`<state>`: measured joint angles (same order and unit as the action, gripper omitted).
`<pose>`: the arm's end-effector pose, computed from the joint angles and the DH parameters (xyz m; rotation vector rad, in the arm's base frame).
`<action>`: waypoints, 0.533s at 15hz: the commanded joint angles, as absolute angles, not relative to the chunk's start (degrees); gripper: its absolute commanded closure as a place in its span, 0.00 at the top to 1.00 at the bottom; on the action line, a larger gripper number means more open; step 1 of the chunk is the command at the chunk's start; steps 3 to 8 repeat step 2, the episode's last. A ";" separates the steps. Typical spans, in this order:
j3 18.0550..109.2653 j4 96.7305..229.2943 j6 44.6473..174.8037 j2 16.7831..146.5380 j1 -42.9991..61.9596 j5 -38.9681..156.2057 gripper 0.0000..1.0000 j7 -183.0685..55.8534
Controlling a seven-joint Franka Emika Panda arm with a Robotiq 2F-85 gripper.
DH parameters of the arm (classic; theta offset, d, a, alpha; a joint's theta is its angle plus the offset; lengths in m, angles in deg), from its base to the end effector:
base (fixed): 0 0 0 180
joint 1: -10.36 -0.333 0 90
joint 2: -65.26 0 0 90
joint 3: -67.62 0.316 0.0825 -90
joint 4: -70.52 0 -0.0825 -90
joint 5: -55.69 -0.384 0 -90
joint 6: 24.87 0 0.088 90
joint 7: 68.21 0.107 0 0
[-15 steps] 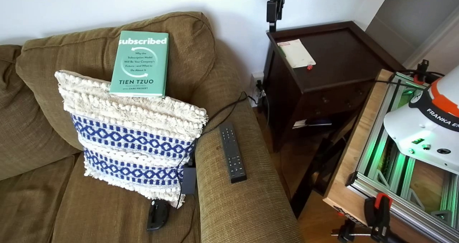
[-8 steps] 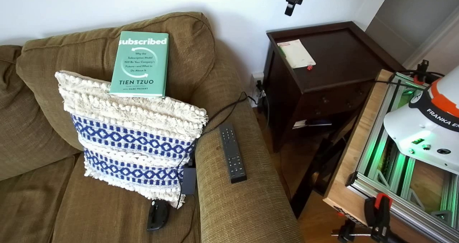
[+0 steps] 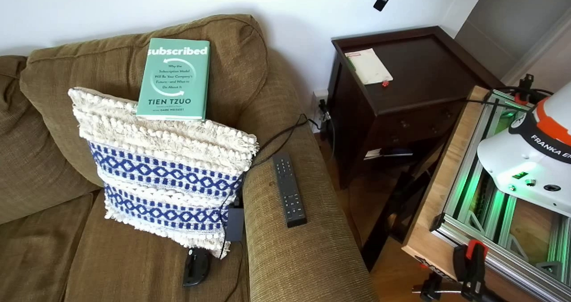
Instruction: Remove the black cable from the stand
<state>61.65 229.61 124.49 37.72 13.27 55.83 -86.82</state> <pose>0.3815 -0.0574 0.3825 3.0656 0.2704 0.4823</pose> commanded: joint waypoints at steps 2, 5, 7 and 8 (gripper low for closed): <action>60.83 229.53 124.26 37.55 12.51 56.66 1.00 -86.19; 60.83 229.53 124.26 37.55 12.51 56.66 1.00 -86.19; 60.83 229.53 124.26 37.55 12.51 56.66 1.00 -86.19; 60.83 229.53 124.26 37.55 12.51 56.66 1.00 -86.19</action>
